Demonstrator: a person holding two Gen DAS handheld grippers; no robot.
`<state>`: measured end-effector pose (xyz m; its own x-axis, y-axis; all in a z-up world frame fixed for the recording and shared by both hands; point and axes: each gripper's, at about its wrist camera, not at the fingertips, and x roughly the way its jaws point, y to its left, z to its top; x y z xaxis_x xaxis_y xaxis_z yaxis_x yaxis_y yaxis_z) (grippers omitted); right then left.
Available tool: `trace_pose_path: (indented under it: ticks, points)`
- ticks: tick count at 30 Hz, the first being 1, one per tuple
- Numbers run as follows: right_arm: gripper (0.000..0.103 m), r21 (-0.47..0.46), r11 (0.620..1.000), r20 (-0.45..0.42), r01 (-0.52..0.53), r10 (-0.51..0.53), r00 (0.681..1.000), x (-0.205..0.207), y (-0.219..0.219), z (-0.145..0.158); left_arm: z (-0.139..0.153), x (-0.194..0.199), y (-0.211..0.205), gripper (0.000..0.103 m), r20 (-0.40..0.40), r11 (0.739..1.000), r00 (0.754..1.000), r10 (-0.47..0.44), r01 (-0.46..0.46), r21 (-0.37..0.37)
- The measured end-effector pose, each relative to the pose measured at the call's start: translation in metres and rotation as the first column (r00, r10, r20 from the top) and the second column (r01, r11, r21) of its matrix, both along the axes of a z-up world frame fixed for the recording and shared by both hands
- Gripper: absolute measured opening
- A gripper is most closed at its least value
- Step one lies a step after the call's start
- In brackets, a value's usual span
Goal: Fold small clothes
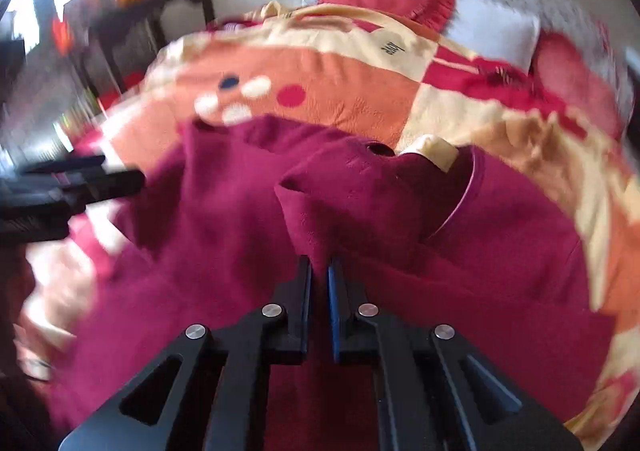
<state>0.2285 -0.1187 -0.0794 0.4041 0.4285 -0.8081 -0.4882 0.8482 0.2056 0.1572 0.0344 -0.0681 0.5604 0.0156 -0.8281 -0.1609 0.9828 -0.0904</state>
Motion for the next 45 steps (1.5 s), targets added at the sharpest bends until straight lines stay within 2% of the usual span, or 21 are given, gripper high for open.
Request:
trace_pose_path:
  ticks: [1,2,3,4,6,8,10,13,15,18,21,23,25,27,28,29,30,34,38,42,45]
  points:
    - [0.000,0.103,0.995,-0.027,-0.009,0.012,1.000,-0.002,-0.011,0.010,0.003,-0.001,0.003,0.089,0.013,1.000,1.000,0.005,-0.005,0.009]
    - [0.000,0.236,0.971,-0.038,-0.045,0.056,0.998,-0.008,-0.025,0.026,0.006,-0.003,0.007,0.089,0.031,1.000,0.999,0.012,-0.012,0.014]
    - [0.000,0.320,0.944,-0.032,-0.076,0.091,0.995,-0.011,-0.033,0.039,0.008,-0.003,0.009,0.089,0.046,1.000,0.999,0.016,-0.017,0.010]
    - [0.000,0.369,0.925,-0.026,-0.088,0.105,0.994,-0.011,-0.039,0.046,0.010,-0.004,0.011,0.089,0.057,1.000,0.998,0.015,-0.015,-0.003]
    - [0.001,0.396,0.916,-0.022,-0.060,0.075,0.997,-0.003,-0.047,0.049,0.010,-0.003,0.012,0.089,0.077,0.999,0.997,0.013,-0.009,-0.048]
    - [0.015,0.313,0.950,-0.052,0.021,-0.004,0.999,0.013,-0.049,0.034,0.007,-0.003,0.011,0.089,0.067,0.997,0.998,0.015,-0.010,-0.073]
    - [0.015,0.226,0.964,-0.119,0.143,-0.118,0.986,0.022,-0.057,0.016,0.003,-0.003,0.009,0.089,0.047,0.995,0.999,-0.001,0.005,-0.104]
    - [0.015,0.342,0.923,-0.149,0.174,-0.130,0.980,0.008,-0.081,0.013,-0.002,-0.001,0.002,0.089,0.037,0.993,0.999,-0.029,0.033,-0.116]
    - [0.016,0.346,0.917,-0.123,0.198,-0.165,0.979,-0.008,-0.101,0.017,-0.006,0.002,-0.003,0.089,0.028,0.992,0.999,-0.043,0.046,-0.119]
    - [0.016,0.244,0.928,-0.057,0.280,-0.275,0.960,-0.032,-0.136,0.020,-0.019,0.011,-0.015,0.089,-0.006,0.993,0.998,-0.068,0.067,-0.100]
    - [0.023,0.157,0.908,-0.043,0.388,-0.386,0.922,-0.047,-0.176,0.015,-0.035,0.021,-0.029,0.089,-0.060,0.994,0.994,-0.086,0.082,-0.067]
    - [0.027,0.104,0.889,-0.039,0.446,-0.445,0.895,-0.047,-0.197,0.009,-0.042,0.026,-0.037,0.088,-0.063,0.995,0.993,-0.098,0.096,-0.021]
    - [0.028,0.053,0.875,-0.025,0.481,-0.480,0.877,-0.040,-0.207,0.002,-0.046,0.029,-0.043,0.079,-0.062,0.994,0.993,-0.104,0.106,0.024]
    - [0.029,0.057,0.872,-0.036,0.486,-0.485,0.874,-0.031,-0.214,-0.005,-0.049,0.030,-0.046,0.049,-0.063,0.992,0.990,-0.126,0.127,0.022]
    - [0.029,0.069,0.868,-0.051,0.491,-0.488,0.871,-0.025,-0.218,-0.008,-0.050,0.031,-0.047,0.042,-0.068,0.990,0.988,-0.136,0.139,0.030]
    - [0.030,0.088,0.862,-0.077,0.500,-0.494,0.866,-0.017,-0.220,-0.014,-0.048,0.032,-0.048,0.029,-0.070,0.988,0.987,-0.143,0.146,0.047]
    - [0.030,0.100,0.855,-0.097,0.509,-0.500,0.860,-0.010,-0.220,-0.018,-0.046,0.033,-0.047,0.020,-0.071,0.987,0.987,-0.146,0.150,0.054]
    - [0.031,0.120,0.831,-0.172,0.543,-0.521,0.836,0.008,-0.223,-0.030,-0.024,0.034,-0.029,0.015,-0.050,0.990,0.989,-0.138,0.136,-0.048]
    - [0.031,0.162,0.822,-0.152,0.546,-0.525,0.837,-0.005,-0.225,-0.019,-0.009,0.029,-0.026,0.015,-0.015,0.987,0.988,-0.151,0.151,-0.046]
    - [0.031,0.132,0.859,-0.122,0.494,-0.480,0.868,-0.036,-0.218,-0.011,-0.017,0.030,-0.026,0.016,-0.041,0.988,0.988,-0.150,0.148,-0.046]
    - [0.031,0.056,0.899,-0.107,0.434,-0.426,0.898,-0.054,-0.201,-0.016,-0.025,0.031,-0.025,0.020,-0.061,0.990,0.989,-0.132,0.128,-0.055]
